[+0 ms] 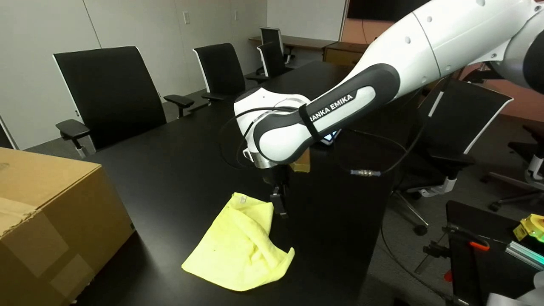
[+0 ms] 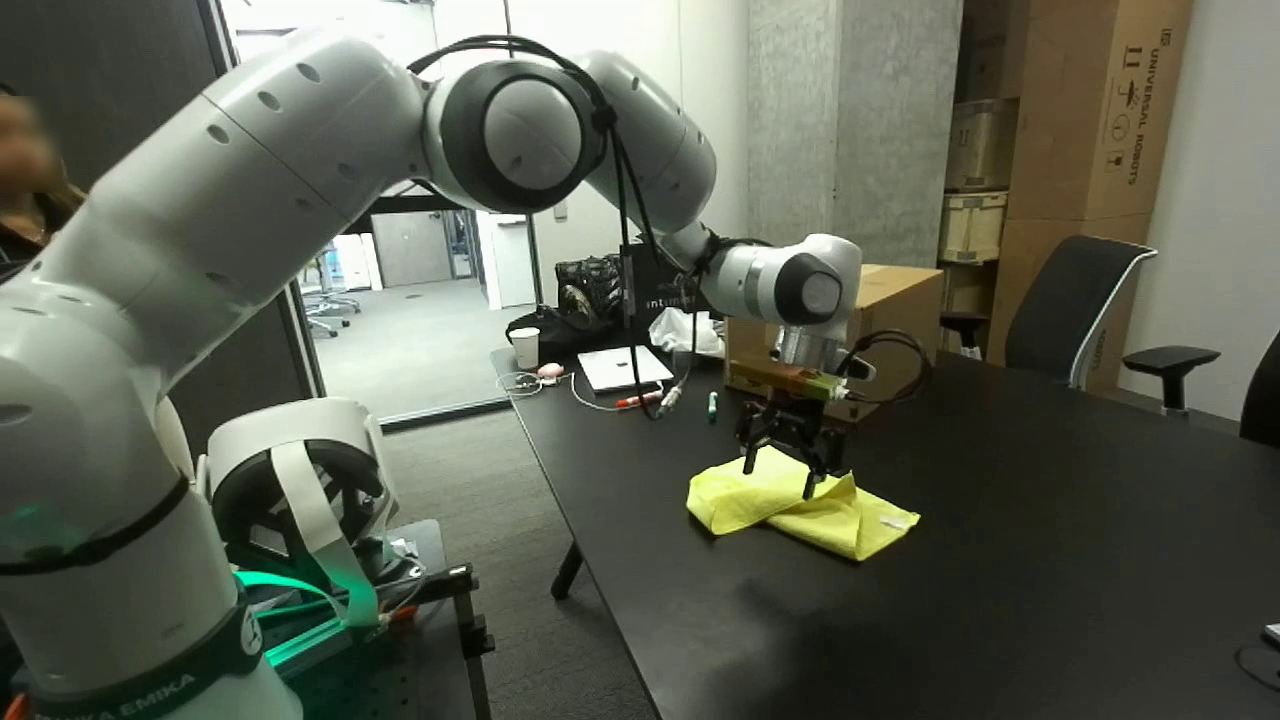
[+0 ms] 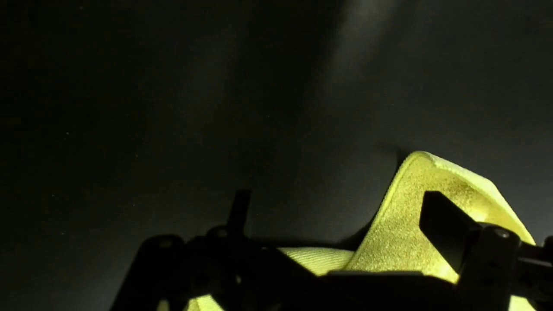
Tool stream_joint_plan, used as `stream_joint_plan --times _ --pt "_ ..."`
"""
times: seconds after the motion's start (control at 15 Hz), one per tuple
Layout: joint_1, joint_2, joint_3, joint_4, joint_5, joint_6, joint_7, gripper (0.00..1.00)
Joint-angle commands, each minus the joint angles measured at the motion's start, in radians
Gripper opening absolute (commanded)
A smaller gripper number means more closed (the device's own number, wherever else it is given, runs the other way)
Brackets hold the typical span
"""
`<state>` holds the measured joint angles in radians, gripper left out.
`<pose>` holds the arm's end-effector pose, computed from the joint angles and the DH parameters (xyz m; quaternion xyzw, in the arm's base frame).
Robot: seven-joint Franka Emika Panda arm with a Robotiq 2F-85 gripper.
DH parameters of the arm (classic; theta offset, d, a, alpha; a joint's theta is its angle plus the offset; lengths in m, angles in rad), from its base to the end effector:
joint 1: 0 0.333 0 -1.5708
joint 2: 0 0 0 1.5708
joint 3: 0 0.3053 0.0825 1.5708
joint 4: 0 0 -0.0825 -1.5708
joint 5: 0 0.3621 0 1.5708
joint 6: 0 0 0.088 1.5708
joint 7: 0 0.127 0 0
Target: Fold the yellow towel from bottom to top.
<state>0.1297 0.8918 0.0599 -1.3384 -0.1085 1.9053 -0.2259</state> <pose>0.6604 0.1099 0.1562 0.9615 0.2217 -0.1611 0.0200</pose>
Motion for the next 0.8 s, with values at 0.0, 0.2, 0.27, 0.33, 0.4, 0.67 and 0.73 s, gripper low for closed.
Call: stream_joint_plan --times 0.0,0.2,0.27,0.33,0.4,0.67,0.73 --pt "0.010 -0.131 0.009 -0.241 -0.091 0.173 -0.056 1.00" --pt "0.006 -0.184 0.023 -0.387 -0.143 0.301 -0.073 1.00" --pt "-0.002 -0.207 0.032 -0.440 -0.148 0.340 -0.078 1.00" --pt "-0.010 -0.229 0.042 -0.492 -0.146 0.382 -0.089 1.00" --pt "-0.020 -0.250 0.052 -0.543 -0.132 0.426 -0.094 1.00" --pt "-0.080 -0.353 0.119 -0.753 -0.081 0.579 -0.183 1.00" --pt "-0.098 -0.367 0.142 -0.778 -0.066 0.595 -0.221 1.00"
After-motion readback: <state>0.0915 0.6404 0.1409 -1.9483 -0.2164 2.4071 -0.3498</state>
